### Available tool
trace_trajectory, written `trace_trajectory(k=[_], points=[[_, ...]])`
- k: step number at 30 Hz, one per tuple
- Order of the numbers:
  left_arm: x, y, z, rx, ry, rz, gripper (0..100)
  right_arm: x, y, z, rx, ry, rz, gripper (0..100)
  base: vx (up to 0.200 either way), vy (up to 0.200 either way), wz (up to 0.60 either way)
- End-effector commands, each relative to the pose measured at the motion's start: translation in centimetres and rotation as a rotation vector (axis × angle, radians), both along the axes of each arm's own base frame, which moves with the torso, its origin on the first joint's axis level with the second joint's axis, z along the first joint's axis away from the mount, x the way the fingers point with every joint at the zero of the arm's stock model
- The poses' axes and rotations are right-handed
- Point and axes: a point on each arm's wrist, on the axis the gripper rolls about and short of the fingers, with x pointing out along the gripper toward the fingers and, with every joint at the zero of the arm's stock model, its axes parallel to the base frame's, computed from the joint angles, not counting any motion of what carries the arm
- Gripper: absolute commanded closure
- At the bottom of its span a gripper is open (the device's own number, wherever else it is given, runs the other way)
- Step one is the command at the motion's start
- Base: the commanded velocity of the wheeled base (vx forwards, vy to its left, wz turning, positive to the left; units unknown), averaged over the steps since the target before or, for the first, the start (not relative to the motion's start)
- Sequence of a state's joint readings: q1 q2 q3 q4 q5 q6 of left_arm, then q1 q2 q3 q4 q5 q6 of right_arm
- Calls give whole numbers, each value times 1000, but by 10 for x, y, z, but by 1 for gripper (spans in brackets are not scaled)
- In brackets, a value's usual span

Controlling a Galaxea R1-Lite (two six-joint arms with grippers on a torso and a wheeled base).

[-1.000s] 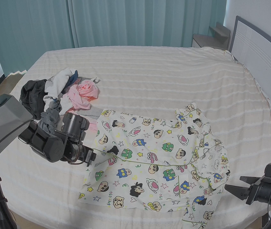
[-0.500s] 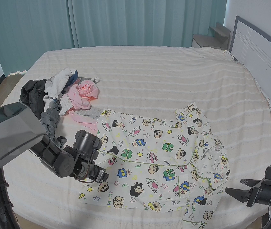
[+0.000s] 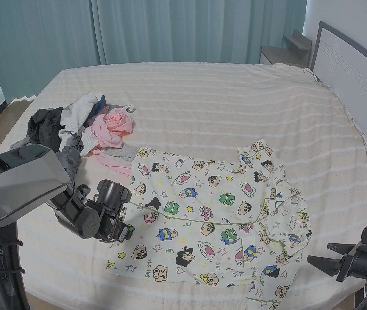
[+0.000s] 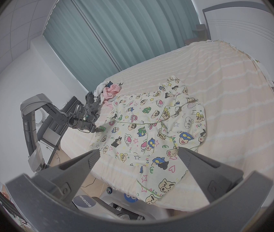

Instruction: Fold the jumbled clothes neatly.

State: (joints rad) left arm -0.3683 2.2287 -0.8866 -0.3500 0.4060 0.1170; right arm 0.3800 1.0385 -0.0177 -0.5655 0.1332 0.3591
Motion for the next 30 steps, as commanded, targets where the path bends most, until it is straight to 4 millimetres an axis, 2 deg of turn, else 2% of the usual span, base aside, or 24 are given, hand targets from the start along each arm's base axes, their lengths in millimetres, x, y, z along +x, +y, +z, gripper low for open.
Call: trace_trajectory(k=[1,6,15,18,20,21,24,29,30], points=[[15,17,1,35,-62,53,0,-3,-1,-4,-5,13,2,0,0,0,0],[30,27,5,36,-150,92,0,-3,-1,-4,-5,15,2,0,0,0,0],[35,39,12,33,-195,146,0,-3,-1,-4,-4,14,-1,0,0,0,0],[28,41,40,-33,-256,178,0,-4,-2,-4,-1,12,-7,0,0,0,0],[24,41,50,-76,-275,189,0,-5,-3,-5,-4,26,-7,0,0,0,0],[17,40,64,-133,-295,197,0,-6,-3,-7,-15,50,-6,0,0,0,0],[-9,33,86,-298,-278,172,0,-7,-4,-11,-29,89,-10,0,0,0,0],[-65,22,108,-619,-168,132,0,-9,-5,-13,-36,105,-12,0,0,0,0],[-71,21,109,-642,-153,132,0,-9,-5,-13,-37,108,-12,0,0,0,0]])
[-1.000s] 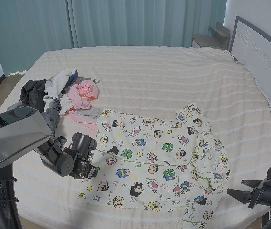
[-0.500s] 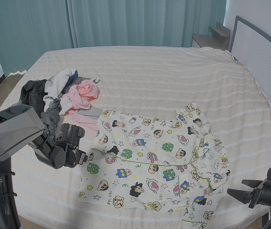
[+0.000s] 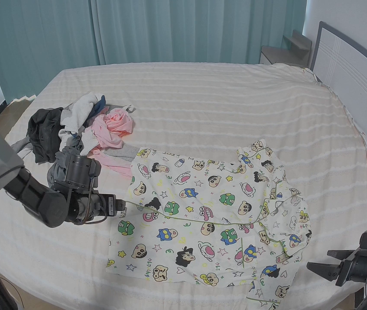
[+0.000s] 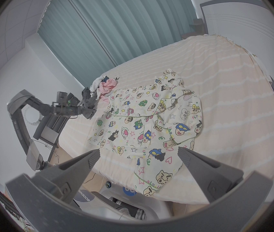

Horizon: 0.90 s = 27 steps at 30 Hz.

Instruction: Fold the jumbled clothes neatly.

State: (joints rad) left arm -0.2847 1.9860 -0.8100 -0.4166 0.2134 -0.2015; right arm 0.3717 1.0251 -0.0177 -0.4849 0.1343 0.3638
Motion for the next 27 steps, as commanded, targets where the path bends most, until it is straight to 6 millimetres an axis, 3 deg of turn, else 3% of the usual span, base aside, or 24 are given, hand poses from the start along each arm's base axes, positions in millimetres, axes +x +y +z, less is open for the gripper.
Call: trace_trajectory(k=[1,7,14,19,24,25,26,27], points=[[-74,-10,36,-270,40,-92,0,-4,-2,-8,-21,53,-3,0,0,0,0],[-125,-20,20,-415,132,-82,0,-3,-1,-10,-36,76,1,0,0,0,0],[-147,-20,5,-515,96,-78,0,7,-1,-2,-28,60,-27,0,-57,0,0],[-153,-25,0,-548,105,-92,0,58,-2,11,-36,98,-141,0,-200,0,0],[-151,-26,-3,-569,127,-61,0,130,-24,-1,-89,184,-238,0,-200,0,0],[-151,-26,-3,-569,127,-61,0,130,-24,-1,-89,184,-238,0,-200,0,0],[-148,-26,-5,-571,124,-53,0,158,-35,-3,-87,175,-262,0,-200,0,0],[-148,-26,-6,-572,123,-53,0,172,-38,-2,-76,169,-266,0,-200,0,0]])
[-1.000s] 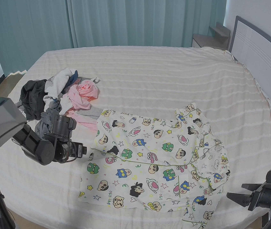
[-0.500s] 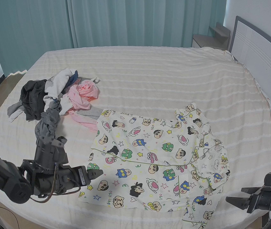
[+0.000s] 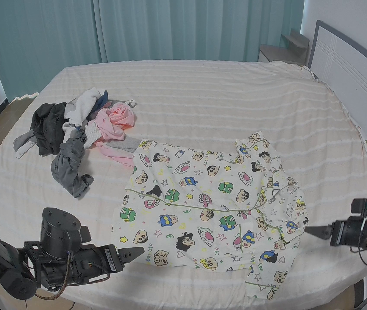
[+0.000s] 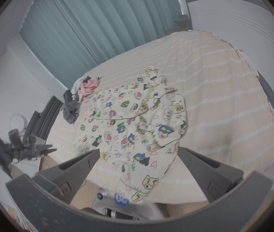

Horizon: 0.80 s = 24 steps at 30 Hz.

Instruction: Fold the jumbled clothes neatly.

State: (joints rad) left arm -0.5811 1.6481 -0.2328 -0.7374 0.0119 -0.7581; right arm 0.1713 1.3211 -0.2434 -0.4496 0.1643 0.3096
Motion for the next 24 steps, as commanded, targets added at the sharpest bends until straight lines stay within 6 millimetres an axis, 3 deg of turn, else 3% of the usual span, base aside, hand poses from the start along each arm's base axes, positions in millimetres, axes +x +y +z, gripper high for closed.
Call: trace_trajectory(k=[1,7,11,24], points=[[1,-3,-9,-17,25,12,0,109,-35,-18,-15,82,-122,0,0,0,0],[5,-6,-16,-21,28,17,0,180,-45,-28,-16,64,-148,0,0,0,0],[7,-7,-13,-79,22,48,0,205,-47,-41,-12,112,-147,0,0,0,0],[7,-7,-12,-107,-11,53,0,252,-54,-80,-10,179,-170,0,0,0,0]])
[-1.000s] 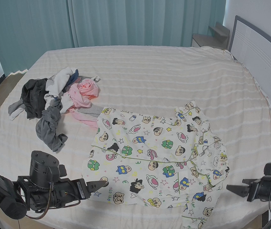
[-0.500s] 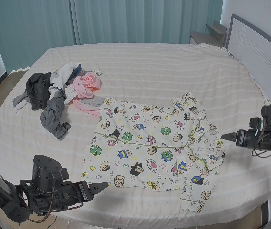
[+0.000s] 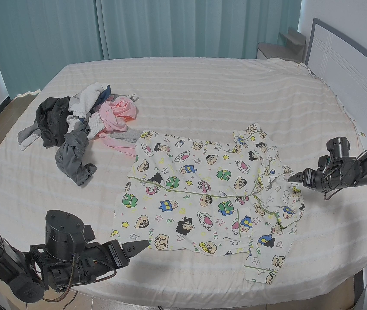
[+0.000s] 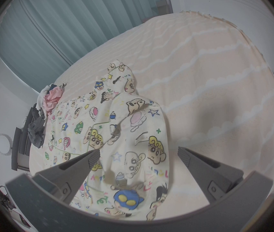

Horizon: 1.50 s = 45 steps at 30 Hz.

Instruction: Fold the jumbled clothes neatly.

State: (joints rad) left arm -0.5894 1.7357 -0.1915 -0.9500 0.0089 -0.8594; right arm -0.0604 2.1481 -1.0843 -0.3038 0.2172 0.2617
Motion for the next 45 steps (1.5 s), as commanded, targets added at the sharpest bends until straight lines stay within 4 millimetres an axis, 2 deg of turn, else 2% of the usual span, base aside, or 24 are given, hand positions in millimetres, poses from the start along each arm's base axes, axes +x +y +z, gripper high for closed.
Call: trace_trajectory(k=[1,9,16,17,34,45], points=[[0,0,-4,11,16,2,0,21,-5,-36,4,61,-11,0,0,0,0],[3,-1,-10,21,22,8,0,34,-8,-54,6,70,-13,0,0,0,0],[5,-2,-14,27,26,11,0,36,-8,-53,11,58,-20,0,0,0,0],[5,-2,-14,27,26,11,0,37,-8,-51,16,52,-23,100,0,0,0],[5,-2,-14,31,21,14,0,35,-10,-20,47,-14,-62,100,0,0,0],[6,-2,-14,32,21,17,0,34,-30,-12,39,-53,-108,100,0,0,0]])
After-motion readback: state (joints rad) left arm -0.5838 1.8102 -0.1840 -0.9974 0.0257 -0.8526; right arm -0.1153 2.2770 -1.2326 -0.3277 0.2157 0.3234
